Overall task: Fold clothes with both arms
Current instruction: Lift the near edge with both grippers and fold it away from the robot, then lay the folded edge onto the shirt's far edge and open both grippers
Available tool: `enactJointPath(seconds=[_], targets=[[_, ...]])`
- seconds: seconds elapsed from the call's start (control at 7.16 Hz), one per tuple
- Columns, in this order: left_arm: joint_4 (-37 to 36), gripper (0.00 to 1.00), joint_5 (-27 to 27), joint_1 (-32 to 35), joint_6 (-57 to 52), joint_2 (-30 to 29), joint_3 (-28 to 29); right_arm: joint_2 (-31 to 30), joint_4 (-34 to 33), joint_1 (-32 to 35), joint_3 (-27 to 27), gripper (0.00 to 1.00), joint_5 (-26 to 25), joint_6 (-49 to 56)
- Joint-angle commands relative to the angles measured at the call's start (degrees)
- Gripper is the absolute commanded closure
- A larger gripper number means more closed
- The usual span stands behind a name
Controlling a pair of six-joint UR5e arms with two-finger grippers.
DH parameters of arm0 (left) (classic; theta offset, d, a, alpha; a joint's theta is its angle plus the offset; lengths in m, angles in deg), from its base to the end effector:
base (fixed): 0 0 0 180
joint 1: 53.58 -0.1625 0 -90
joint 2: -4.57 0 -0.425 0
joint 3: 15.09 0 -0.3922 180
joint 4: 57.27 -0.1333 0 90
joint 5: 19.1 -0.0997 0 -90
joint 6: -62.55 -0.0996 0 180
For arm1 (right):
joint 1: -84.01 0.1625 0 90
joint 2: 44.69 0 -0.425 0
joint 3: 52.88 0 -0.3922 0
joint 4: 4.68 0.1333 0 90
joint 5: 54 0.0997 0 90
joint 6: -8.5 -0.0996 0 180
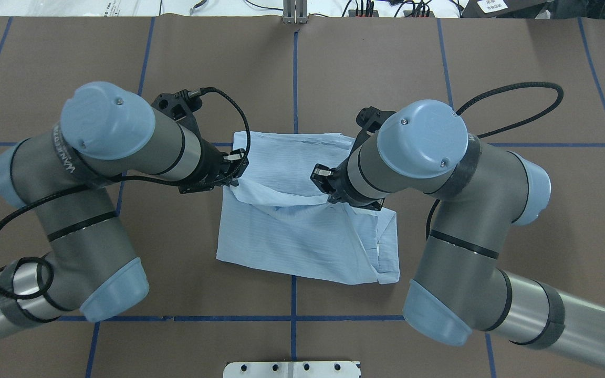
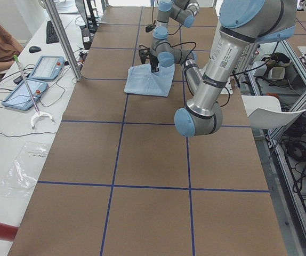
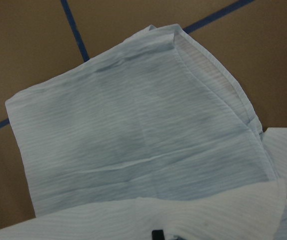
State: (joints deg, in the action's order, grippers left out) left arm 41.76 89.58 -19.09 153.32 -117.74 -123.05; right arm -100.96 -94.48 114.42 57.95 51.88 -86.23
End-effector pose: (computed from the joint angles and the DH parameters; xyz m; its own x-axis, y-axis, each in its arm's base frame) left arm 0.4453 -0.4289 0.1825 0.4166 -0.3017 -0.8576 0.3151 0.9328 -0.1751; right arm -0.4631 -0.3948 0.1703 0.4717 0.3688 0.8009 -0.3342 0.9153 -0.2247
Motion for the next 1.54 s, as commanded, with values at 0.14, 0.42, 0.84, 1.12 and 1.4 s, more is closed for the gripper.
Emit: enactJointPath(seconds=[0.14, 0.42, 0.84, 1.12, 1.4], targets=[[7.66, 1.0, 0.12, 2.25, -0.24, -3.11, 9.16, 2.91, 6.53, 4.39, -9.19, 1.0, -0.76, 1.74], [7.67, 1.0, 0.12, 3.12, -1.2, -3.2, 9.26, 6.42, 9.19, 5.71, -15.62, 1.0, -0.76, 1.91], [12.46, 1.0, 0.12, 3.39, -1.03, -3.64, 13.88, 7.84, 11.72, 7.03, -20.73, 1.0, -0.76, 4.28], [19.68, 1.0, 0.04, 3.48, -1.03, -5.13, 21.62, 8.62, 17.09, 7.12, -26.26, 1.0, -0.84, 4.38], [20.23, 1.0, 0.04, 4.27, -1.03, -5.22, 22.27, 11.52, 17.2, 7.04, -29.96, 1.0, -0.76, 4.38]])
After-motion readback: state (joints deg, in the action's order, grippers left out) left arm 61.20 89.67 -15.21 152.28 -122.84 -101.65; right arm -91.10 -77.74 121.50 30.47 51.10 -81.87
